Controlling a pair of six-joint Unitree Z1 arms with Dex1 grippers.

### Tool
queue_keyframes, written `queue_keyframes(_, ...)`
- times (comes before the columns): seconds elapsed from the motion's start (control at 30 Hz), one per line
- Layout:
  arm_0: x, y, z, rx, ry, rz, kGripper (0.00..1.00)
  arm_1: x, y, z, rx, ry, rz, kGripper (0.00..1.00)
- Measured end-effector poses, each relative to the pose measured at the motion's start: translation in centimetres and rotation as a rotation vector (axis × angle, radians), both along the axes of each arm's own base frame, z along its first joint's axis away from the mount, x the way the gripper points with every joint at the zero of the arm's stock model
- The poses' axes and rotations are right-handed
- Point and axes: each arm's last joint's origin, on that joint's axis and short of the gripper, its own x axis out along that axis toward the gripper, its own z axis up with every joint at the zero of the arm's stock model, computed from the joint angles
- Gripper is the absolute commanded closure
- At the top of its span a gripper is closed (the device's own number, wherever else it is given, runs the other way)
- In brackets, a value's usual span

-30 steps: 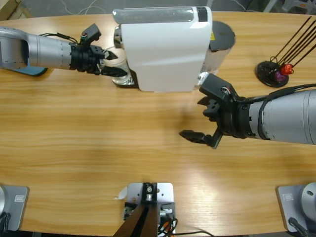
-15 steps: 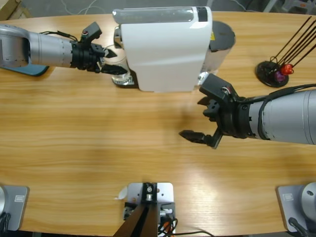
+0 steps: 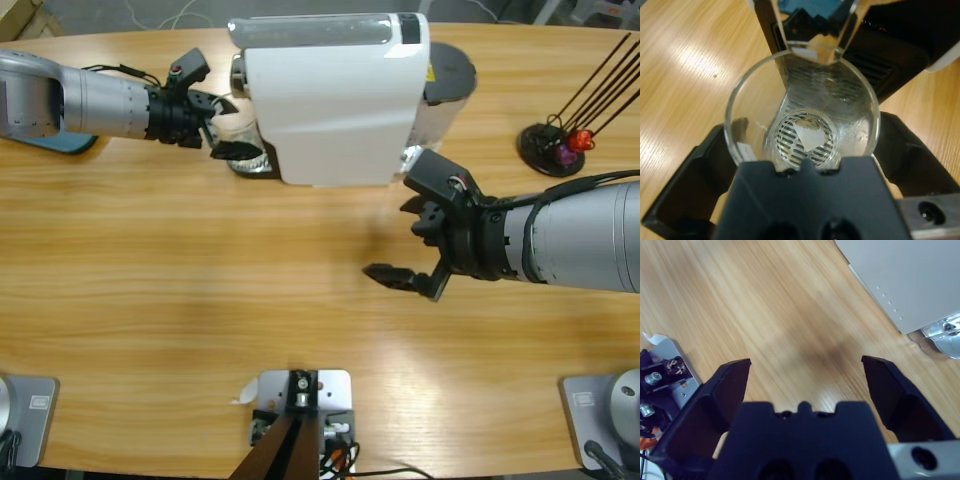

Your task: Pour coffee

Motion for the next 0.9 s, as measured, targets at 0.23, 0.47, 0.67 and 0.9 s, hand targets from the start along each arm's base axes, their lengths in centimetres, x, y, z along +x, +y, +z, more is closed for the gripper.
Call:
queue_keyframes(0.23,-0.1,0.8,-0.4,0.006,0.017,0.018,0.004,0.0,-0.1,-0.1,-0.005,0.003,0.0,0.004)
queue_keyframes(0.47,-1.3,2.9,-0.2,0.009,0.033,0.058,0.004,-0.1,-0.1,-0.1,-0.008,0.005,0.0,0.063)
queue_keyframes(0.67,-5.7,5.2,2.1,-0.007,-0.003,0.083,0.004,-0.4,-0.6,1.0,-0.007,0.005,-0.001,0.592)
queue_keyframes(0.9,-11.3,7.3,5.9,-0.038,0.048,0.262,0.004,-1.3,-2.1,4.3,0.006,0.068,-0.084,1.0)
